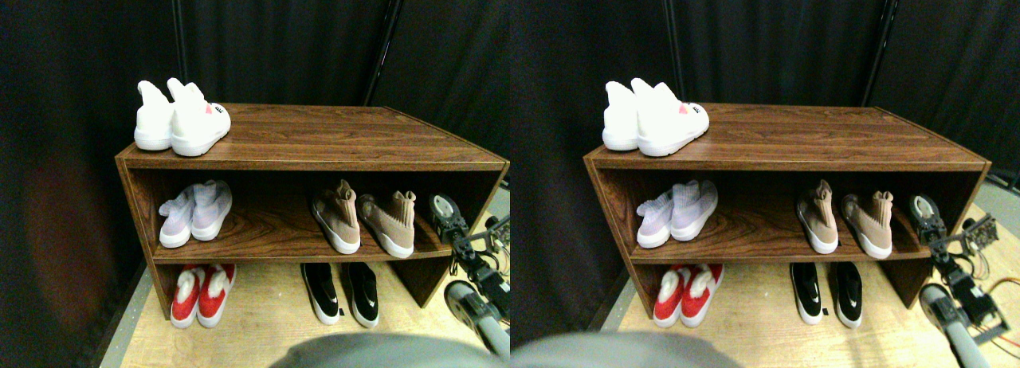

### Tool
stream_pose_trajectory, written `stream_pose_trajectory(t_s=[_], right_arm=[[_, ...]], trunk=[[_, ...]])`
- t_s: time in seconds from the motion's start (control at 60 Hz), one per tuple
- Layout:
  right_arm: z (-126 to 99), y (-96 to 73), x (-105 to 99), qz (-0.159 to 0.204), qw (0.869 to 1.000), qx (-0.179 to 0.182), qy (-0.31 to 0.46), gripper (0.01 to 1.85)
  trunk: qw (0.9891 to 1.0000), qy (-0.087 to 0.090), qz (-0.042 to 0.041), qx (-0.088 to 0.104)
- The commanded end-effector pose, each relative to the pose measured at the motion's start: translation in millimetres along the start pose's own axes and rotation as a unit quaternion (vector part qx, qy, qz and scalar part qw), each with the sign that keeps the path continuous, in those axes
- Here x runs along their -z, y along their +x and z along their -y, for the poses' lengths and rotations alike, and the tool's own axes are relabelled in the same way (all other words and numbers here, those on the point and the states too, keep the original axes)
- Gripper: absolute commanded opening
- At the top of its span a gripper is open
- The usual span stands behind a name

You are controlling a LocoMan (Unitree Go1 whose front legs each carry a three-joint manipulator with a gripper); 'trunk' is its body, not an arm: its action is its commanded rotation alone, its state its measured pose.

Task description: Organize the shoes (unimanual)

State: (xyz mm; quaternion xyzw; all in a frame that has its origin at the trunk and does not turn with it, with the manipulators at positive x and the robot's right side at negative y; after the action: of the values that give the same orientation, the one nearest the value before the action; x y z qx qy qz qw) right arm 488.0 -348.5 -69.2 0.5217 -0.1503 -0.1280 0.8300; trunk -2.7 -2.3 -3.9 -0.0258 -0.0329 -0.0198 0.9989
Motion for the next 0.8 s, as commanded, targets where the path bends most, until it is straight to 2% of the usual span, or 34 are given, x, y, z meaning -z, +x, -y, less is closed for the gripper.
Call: stream_pose_trajectory(t_s=[0.017,0.067,0.2,0.333,0.567,0.8], right_arm=[[7,6.6,5,-0.001,1.0,0.009,0.019,0.06],[9,7.4,8,0.01,1.0,0.012,0.008,0.06],[20,13.9,19,-0.002,1.0,0.026,0.006,0.06],[21,11.8,27,-0.005,0.999,0.034,0.011,0.06],[12,4.7,44,-0.035,0.998,0.041,0.045,0.06],[-1,-4.0,61,-0.039,0.997,0.043,0.044,0.06]], trunk=[[0.9999,-0.005,-0.0074,-0.011],[0.9999,-0.005,-0.0076,-0.012],[0.9998,-0.007,-0.0086,-0.019],[0.9996,-0.009,-0.0095,-0.023],[0.9994,-0.016,-0.0094,-0.031],[0.999,-0.022,-0.0094,-0.038]])
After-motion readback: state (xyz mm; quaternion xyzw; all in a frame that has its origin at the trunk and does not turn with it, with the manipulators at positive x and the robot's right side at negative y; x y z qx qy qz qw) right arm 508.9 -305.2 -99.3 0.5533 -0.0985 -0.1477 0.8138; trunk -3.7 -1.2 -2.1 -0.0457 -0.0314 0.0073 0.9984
